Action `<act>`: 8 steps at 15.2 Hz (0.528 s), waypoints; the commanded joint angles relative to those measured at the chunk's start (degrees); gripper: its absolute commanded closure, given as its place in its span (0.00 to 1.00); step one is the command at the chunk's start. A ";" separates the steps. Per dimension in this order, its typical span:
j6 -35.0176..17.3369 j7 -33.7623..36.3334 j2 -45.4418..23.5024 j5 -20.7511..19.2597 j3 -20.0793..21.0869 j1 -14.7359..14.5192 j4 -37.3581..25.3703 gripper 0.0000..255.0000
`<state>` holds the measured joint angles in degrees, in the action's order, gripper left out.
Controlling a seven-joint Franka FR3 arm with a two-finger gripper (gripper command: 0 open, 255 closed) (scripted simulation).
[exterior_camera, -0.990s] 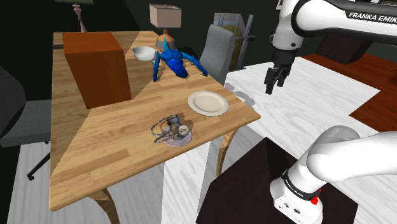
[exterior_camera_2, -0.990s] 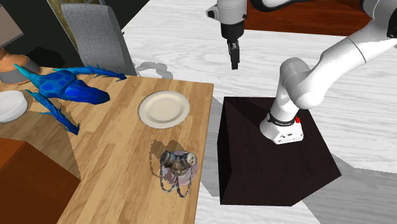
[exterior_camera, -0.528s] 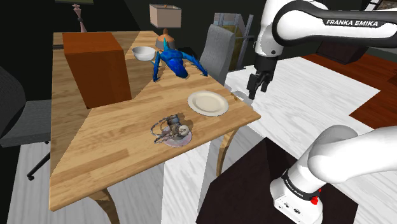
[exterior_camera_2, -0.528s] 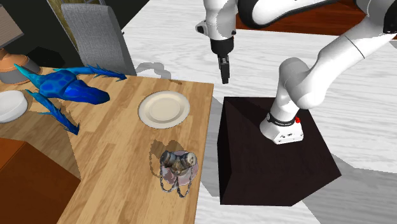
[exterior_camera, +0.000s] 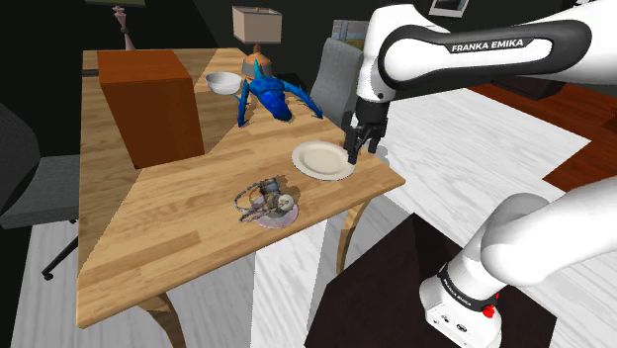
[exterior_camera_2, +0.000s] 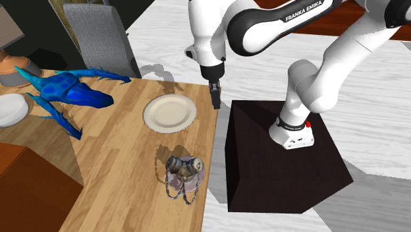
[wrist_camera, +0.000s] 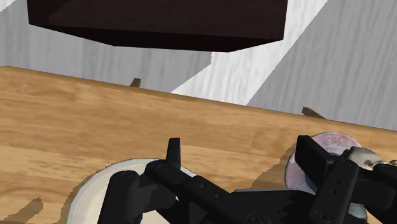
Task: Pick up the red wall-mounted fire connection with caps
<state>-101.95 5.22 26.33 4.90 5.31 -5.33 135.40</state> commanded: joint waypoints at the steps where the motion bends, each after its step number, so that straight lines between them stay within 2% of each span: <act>1: -3.08 1.16 -3.17 1.22 1.22 -0.86 -0.79 0.00; 8: -11.44 4.58 -14.99 3.74 4.87 -3.32 -6.61 0.00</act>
<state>-111.73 9.27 13.12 8.32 9.61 -8.26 129.34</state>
